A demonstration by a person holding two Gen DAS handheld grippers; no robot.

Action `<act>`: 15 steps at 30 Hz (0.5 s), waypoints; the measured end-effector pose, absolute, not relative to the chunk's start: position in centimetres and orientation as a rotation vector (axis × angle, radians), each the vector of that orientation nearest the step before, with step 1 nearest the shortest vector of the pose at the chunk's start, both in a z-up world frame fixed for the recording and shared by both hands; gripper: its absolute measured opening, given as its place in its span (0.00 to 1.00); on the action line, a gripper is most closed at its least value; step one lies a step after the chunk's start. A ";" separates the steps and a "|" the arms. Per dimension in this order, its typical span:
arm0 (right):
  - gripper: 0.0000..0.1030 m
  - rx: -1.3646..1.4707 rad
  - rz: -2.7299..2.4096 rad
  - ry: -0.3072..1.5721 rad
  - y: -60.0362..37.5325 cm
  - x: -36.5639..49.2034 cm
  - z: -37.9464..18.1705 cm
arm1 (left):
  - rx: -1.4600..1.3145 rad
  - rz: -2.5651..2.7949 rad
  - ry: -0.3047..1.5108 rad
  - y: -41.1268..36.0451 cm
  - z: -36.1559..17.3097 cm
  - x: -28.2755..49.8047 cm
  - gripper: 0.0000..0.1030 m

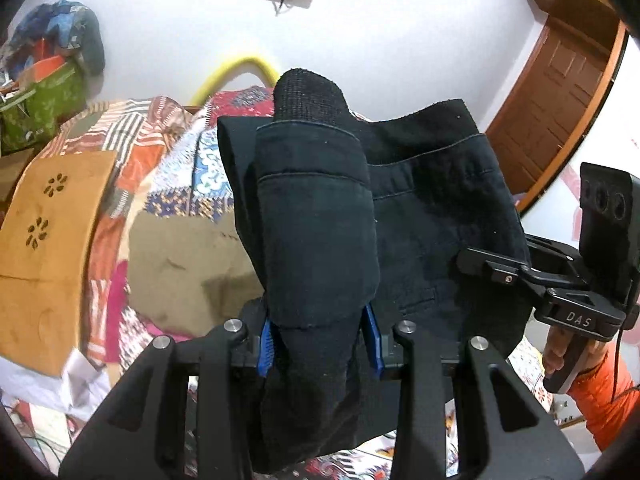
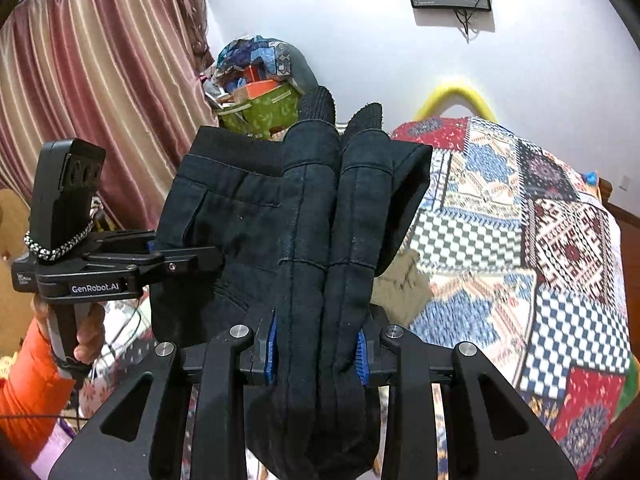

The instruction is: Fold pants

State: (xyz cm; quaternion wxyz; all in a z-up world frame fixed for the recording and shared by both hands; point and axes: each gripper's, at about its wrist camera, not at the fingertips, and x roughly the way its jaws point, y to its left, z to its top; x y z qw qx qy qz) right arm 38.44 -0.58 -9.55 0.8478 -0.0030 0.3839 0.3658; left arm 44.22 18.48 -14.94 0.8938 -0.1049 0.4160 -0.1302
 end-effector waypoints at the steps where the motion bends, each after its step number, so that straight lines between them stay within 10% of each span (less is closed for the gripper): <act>1: 0.25 -0.007 0.768 0.807 -0.2 38.9 -9.6 | -0.222 -0.267 0.866 18.9 -15.0 44.8 0.35; 15: 0.25 0.056 0.734 0.916 4.6 44.4 -15.2 | -0.250 -0.165 0.979 23.7 -21.9 53.0 0.35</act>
